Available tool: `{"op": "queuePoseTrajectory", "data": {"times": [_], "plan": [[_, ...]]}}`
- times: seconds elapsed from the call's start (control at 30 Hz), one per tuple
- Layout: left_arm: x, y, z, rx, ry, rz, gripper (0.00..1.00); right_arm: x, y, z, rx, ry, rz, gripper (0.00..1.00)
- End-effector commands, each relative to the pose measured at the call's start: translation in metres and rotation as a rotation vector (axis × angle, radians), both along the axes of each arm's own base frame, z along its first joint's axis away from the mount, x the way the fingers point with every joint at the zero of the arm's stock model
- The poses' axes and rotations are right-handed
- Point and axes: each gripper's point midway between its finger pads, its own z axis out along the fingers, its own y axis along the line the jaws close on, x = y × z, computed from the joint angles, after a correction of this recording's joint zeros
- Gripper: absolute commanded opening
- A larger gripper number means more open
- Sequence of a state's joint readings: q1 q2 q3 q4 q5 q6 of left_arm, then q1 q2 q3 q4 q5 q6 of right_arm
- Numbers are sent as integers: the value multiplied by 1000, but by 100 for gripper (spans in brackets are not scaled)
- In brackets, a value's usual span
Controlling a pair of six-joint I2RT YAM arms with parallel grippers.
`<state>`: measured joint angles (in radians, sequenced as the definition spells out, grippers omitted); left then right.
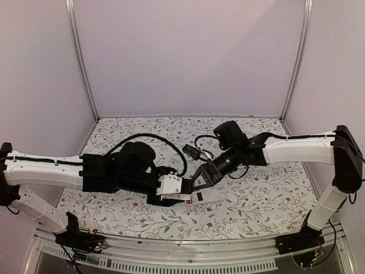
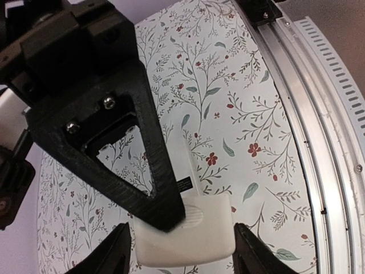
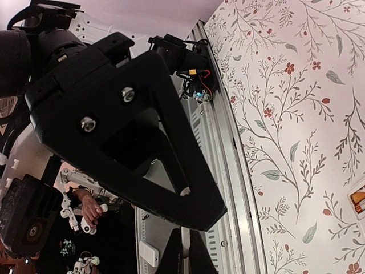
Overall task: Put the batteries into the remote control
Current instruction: Pass from the right arm to the left
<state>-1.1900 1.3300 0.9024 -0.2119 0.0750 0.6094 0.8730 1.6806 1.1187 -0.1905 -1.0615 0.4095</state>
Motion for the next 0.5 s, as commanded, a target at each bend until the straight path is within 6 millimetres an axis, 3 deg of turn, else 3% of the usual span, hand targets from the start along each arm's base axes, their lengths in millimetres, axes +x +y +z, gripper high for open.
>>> {"op": "queuePoseTrajectory", "data": {"times": [0.0, 0.2, 0.33, 0.4, 0.47], "plan": [[-5, -8, 7, -26, -6, -17, 60, 4, 0, -7, -6, 27, -4, 0], [-3, -7, 2, -17, -11, -11, 49, 6, -1, -11, -14, 34, -8, 0], [-2, -5, -3, -9, -3, 2, 36, 9, -1, -11, -14, 37, -16, 2], [0, -3, -8, -1, 11, 16, 32, 16, -4, -13, -24, 38, -44, 21], [7, -2, -18, 10, 48, 55, 31, 30, -11, -19, -48, 43, -99, 34]]}}
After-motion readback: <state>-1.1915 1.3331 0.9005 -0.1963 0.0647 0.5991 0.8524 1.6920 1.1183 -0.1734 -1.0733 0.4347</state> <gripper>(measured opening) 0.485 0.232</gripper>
